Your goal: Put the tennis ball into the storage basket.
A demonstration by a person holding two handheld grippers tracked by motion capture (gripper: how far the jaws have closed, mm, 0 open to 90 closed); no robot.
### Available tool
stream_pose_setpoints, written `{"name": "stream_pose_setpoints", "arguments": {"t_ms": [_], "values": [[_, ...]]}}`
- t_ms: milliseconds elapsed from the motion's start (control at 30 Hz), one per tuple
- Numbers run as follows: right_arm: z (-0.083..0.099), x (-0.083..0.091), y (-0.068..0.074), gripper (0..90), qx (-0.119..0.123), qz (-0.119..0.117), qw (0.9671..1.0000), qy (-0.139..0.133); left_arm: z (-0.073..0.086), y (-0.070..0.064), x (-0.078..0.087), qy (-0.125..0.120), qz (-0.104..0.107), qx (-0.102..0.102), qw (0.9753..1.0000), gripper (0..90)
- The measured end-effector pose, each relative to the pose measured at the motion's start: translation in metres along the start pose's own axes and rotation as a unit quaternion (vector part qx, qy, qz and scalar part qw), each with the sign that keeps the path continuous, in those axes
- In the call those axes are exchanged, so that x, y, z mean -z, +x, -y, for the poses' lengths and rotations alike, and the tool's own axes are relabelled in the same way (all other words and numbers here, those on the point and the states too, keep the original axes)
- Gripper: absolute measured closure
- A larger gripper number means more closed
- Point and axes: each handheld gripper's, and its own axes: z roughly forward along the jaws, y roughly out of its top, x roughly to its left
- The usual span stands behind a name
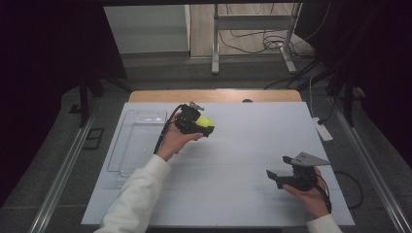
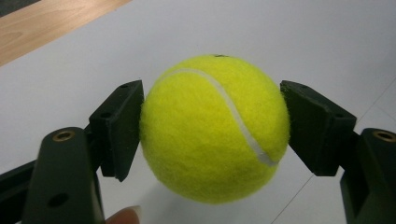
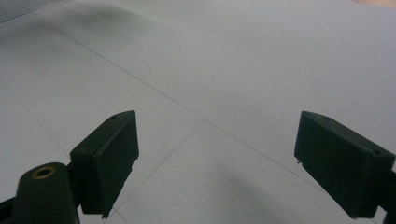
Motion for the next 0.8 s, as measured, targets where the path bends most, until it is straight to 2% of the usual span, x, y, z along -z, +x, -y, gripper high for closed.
{"name": "stream_pose_setpoints", "arguments": {"t_ms": [800], "values": [[0.0,0.0,0.0,14.3,0.001,0.0,1.0,0.001,0.0,-0.005,0.013,-0.025,0.002,-0.01,0.9996,26.4]]}}
